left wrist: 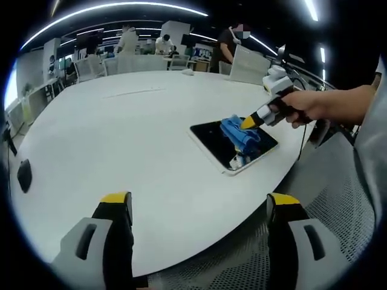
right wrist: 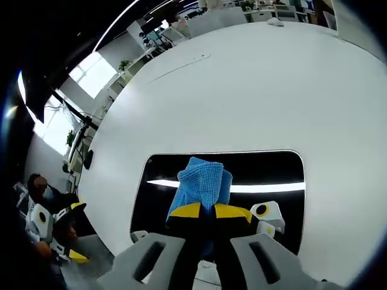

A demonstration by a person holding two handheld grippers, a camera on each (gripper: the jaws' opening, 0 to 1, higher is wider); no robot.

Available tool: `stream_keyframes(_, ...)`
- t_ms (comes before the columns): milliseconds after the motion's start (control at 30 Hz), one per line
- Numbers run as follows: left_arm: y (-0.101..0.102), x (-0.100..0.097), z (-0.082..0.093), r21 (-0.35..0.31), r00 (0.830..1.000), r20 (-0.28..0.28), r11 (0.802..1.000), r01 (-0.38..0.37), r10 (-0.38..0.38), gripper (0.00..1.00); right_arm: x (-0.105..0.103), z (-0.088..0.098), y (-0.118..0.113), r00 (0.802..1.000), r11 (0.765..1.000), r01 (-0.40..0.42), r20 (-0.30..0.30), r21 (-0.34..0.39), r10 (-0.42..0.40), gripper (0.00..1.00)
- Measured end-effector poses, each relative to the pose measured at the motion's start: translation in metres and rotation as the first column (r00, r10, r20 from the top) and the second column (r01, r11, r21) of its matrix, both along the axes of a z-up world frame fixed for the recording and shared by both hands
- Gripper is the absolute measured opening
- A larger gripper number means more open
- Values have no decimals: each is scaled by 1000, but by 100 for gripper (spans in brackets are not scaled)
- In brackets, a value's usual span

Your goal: Wipe the mirror surface with the cleaning cloth until all visible marks leave the cleaned area.

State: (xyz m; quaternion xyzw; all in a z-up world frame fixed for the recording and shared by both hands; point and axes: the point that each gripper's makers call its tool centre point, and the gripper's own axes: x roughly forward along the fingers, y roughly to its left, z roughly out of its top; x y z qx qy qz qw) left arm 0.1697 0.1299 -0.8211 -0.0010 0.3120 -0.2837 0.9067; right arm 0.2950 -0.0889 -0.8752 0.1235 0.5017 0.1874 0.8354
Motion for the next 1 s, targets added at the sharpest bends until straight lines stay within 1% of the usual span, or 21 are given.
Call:
stream_keyframes(200,1,1,-1,-1,1000,0,1000,-2,2,92,9,2,0,1000,1000,-1,5,-8,1,0)
stream_keyframes(400,0,1,0,1,1000,0,1000,-4,4,91,24,0,1,1000,1000,1,12,-14,-1,0)
stream_keyframes(600,2,1,-2,6,1000,-1,1000,-5,5,91,35,0,2,1000,1000,8,12,-15,-8,0)
stream_keyframes(667,2,1,-2,8,1000,-3,1000,-3,3,91,37,-1,1,1000,1000,12,0,-11,-12,0)
stream_keyframes(733,1,0,-3,11,1000,-8,1000,4,-3,91,38,-2,1,1000,1000,-2,2,-22,2,0)
stream_keyframes(833,0,0,-1,8,1000,-2,1000,9,-9,91,35,0,1,1000,1000,-10,7,-19,10,0)
stream_keyframes(1000,4,3,-2,13,1000,7,1000,-11,11,91,37,-1,1,1000,999,-26,4,-23,26,0)
